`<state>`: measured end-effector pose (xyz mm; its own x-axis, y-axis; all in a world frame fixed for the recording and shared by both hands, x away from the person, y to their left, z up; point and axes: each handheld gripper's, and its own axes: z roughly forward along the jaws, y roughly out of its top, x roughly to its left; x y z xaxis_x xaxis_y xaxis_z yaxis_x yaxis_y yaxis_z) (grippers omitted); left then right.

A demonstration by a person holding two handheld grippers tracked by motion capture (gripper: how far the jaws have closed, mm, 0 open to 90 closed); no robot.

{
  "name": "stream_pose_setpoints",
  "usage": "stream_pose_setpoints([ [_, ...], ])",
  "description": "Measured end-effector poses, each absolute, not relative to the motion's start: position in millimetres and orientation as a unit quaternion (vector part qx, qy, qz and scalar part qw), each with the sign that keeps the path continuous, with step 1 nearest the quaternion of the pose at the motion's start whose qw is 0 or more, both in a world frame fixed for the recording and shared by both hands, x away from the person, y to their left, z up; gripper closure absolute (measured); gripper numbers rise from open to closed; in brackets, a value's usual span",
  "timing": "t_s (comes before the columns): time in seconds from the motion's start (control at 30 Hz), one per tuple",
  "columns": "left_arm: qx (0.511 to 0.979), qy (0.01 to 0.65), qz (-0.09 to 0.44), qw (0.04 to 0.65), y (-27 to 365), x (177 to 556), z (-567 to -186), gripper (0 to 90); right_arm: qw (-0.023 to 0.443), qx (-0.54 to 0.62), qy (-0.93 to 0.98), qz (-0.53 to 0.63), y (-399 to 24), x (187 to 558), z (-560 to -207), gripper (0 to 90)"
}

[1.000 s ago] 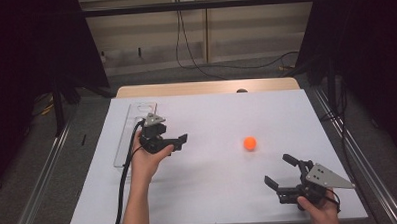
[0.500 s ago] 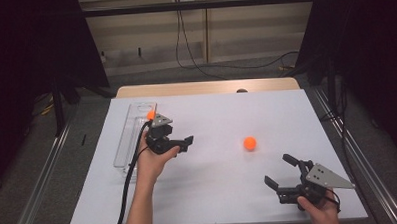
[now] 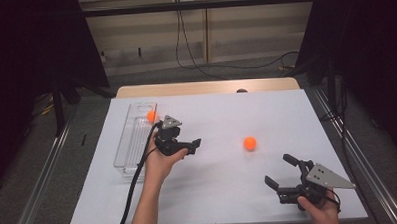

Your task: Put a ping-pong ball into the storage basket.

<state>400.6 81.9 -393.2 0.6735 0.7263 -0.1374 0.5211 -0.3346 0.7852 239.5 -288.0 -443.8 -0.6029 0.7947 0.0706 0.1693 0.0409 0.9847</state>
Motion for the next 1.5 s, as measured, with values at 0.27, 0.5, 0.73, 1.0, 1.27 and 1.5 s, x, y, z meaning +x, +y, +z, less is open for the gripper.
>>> stream_pose_setpoints([
  [0.27, 0.812, 0.379, 0.12, 0.427, 74, 401, -397, 14.7, 0.263, 0.36, 0.671, 0.592, -288, 239, -444, 4.3],
  [0.5, 0.81, 0.38, 0.117, 0.431, 70, 401, -398, 14.6, 0.263, 0.36, 0.672, 0.592, -288, 239, -444, 4.2],
  [0.73, 0.811, 0.375, 0.115, 0.434, 66, 401, -401, 14.6, 0.263, 0.36, 0.672, 0.591, -288, 240, -444, 4.3],
  [1.0, 0.81, 0.374, 0.112, 0.437, 61, 402, -403, 14.3, 0.264, 0.36, 0.672, 0.591, -289, 240, -444, 4.2],
  [1.27, 0.81, 0.371, 0.108, 0.44, 56, 402, -405, 14.2, 0.264, 0.361, 0.672, 0.591, -289, 240, -444, 4.3],
  [1.5, 0.812, 0.367, 0.106, 0.44, 50, 402, -408, 14.0, 0.264, 0.36, 0.673, 0.59, -289, 240, -444, 4.3],
])
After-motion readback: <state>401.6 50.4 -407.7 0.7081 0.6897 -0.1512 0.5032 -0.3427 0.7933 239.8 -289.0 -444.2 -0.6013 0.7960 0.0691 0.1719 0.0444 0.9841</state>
